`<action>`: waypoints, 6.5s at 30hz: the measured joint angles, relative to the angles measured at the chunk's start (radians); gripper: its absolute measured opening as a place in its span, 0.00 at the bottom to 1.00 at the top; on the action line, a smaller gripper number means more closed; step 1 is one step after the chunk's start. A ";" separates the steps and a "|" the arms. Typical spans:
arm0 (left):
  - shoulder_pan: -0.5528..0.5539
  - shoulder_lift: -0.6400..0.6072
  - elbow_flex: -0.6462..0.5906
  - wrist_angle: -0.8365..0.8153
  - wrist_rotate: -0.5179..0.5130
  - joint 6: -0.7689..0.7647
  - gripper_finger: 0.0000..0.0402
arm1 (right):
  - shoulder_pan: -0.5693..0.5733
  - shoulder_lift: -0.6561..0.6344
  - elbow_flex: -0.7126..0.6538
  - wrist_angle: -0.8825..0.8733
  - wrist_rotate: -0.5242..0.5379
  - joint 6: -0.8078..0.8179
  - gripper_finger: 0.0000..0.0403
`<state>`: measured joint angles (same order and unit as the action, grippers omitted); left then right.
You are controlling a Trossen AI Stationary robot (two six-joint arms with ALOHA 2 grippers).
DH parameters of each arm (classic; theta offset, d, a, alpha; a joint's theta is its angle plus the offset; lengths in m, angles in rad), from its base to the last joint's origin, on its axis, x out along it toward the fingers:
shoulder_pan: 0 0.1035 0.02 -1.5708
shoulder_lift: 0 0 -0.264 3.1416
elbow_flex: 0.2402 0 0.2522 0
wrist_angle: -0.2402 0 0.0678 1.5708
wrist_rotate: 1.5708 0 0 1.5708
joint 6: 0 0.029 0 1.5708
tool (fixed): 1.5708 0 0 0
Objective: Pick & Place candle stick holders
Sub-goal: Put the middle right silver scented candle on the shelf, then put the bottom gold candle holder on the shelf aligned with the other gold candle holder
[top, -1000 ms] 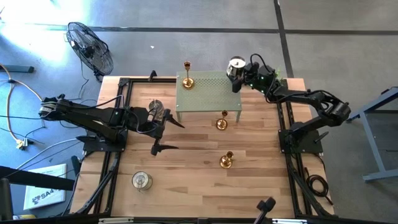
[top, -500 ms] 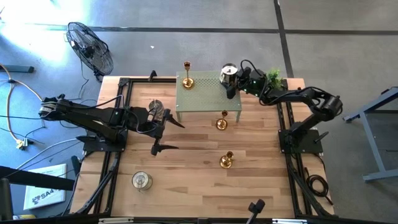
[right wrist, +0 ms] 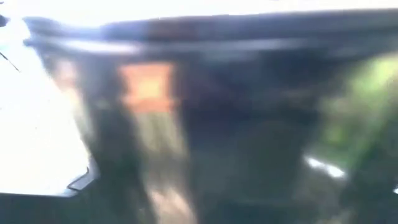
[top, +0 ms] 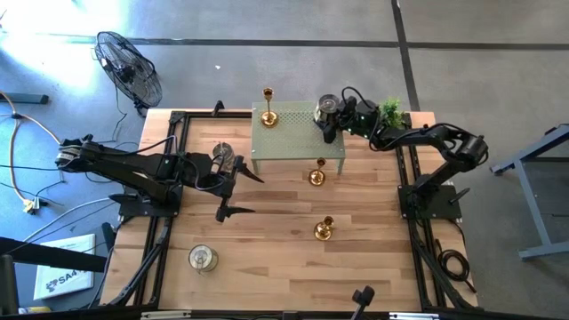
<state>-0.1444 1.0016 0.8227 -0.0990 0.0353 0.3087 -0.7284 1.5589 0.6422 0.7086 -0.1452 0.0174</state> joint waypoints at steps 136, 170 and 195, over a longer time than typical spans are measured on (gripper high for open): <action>0.000 0.228 -0.002 0.096 -0.025 -0.241 0.99 | 1.158 -0.094 -0.259 0.011 0.617 0.166 0.90; 0.000 0.228 -0.002 0.098 -0.227 -0.235 0.99 | 1.181 -0.192 -0.176 -0.084 0.634 0.041 0.28; 0.000 0.241 0.000 0.132 -0.273 -0.198 0.99 | 1.196 -0.198 0.059 -0.329 0.691 -0.128 0.28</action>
<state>-0.1446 1.2423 0.8227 0.0335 -0.2374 0.1103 0.4679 1.3613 0.7010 0.3796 0.5463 -0.1106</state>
